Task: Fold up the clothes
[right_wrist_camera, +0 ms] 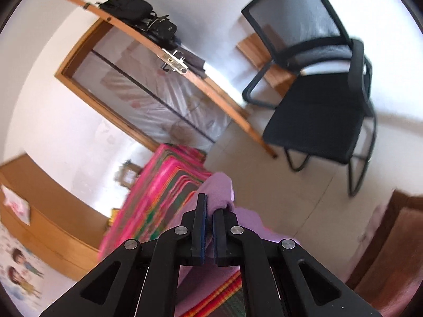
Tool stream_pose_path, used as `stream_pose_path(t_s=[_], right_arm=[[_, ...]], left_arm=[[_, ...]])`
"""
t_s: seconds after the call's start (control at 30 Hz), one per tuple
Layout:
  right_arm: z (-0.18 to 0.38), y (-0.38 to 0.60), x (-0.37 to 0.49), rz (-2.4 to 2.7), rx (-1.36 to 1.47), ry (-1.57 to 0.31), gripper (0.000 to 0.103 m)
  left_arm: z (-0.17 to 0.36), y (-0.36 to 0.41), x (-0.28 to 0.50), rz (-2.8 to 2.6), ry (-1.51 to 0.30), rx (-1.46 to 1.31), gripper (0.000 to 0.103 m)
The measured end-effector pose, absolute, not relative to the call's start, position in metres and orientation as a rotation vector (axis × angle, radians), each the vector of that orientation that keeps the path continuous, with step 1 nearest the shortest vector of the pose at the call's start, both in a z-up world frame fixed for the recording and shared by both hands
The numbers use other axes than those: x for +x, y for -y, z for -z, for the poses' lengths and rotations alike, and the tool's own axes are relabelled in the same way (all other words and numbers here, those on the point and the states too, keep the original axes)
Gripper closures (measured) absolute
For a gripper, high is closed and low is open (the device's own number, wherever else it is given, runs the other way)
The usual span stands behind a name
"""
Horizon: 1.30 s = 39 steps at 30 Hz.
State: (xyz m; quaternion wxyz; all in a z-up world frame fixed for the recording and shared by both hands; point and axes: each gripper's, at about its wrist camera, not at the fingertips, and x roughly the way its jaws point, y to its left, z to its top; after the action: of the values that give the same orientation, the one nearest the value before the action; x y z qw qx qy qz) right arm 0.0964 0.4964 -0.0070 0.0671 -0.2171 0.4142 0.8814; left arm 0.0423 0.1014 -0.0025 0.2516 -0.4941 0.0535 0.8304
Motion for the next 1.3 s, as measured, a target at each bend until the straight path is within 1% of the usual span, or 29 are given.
stream_pose_path(t_s=[0.13,0.27,0.37,0.47,0.57,0.67,0.87,1.03,1.3], right_arm=[[0.024,-0.500,0.093,-2.581,-0.751,-1.235,0.099],[0.030,-0.506,0.095,-2.559,-0.714,-1.290,0.099],[0.011,-0.505,0.092,-2.618,-0.657,-1.256,0.099],[-0.017,-0.502,0.089,-2.716,-0.575,-1.182,0.099],[-0.034,-0.503,0.085,-2.758,-0.573,-1.131,0.099],[-0.039,-0.504,0.086,-2.745,-0.590,-1.059,0.099],[0.009,-0.515,0.097,-2.611,-0.717,-1.163,0.099],[0.037,-0.517,0.101,-2.549,-0.789,-1.205,0.099],[0.041,-0.514,0.093,-2.520,-0.831,-1.148,0.099]], left_arm=[[0.002,-0.101,0.044,-2.257,-0.152,-1.343,0.095],[0.002,-0.101,0.045,-2.255,-0.152,-1.342,0.095],[0.001,-0.100,0.045,-2.259,-0.152,-1.342,0.095],[0.002,-0.100,0.045,-2.260,-0.145,-1.346,0.095],[0.002,-0.100,0.044,-2.262,-0.146,-1.350,0.095],[0.003,-0.101,0.044,-2.264,-0.149,-1.352,0.095],[0.004,-0.103,0.044,-2.264,-0.156,-1.352,0.095],[0.002,-0.102,0.044,-2.263,-0.153,-1.352,0.095],[-0.001,-0.100,0.046,-2.259,-0.138,-1.341,0.094]])
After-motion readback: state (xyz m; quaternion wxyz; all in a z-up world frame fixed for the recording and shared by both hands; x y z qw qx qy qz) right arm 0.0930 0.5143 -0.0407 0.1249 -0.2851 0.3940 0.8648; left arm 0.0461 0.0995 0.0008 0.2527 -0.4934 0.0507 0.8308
